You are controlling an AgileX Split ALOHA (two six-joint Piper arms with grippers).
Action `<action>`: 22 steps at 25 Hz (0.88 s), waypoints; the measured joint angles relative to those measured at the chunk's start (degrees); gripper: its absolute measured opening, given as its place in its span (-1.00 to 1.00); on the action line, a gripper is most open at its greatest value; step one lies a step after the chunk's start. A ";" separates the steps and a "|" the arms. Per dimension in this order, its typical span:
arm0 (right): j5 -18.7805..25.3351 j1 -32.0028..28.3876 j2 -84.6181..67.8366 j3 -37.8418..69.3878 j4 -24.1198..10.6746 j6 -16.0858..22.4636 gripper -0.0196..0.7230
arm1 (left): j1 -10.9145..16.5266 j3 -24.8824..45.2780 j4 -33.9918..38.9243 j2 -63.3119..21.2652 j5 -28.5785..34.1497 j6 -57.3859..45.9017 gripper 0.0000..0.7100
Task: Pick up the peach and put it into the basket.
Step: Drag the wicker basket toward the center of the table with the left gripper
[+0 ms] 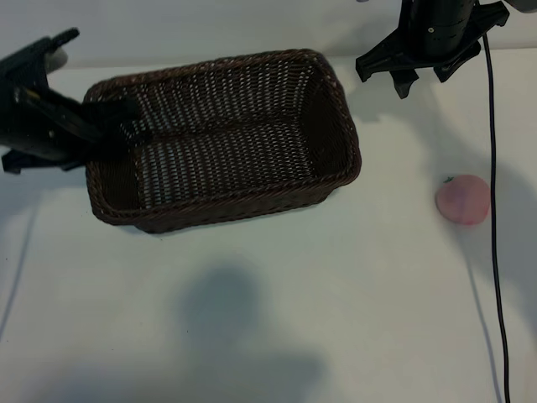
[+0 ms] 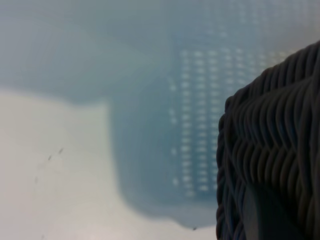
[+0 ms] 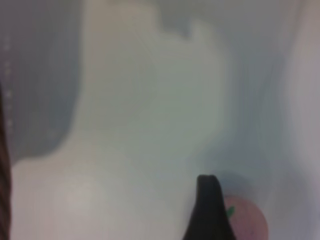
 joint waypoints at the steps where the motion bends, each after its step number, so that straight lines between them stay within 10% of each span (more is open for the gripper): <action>1: 0.00 0.00 0.00 0.00 0.07 0.00 0.42 | 0.00 -0.86 0.00 0.00 0.88 0.80 -0.74; 22: 0.00 0.00 0.00 0.00 0.36 0.00 0.42 | -2.69 -13.10 -5.64 13.52 5.65 11.24 -0.74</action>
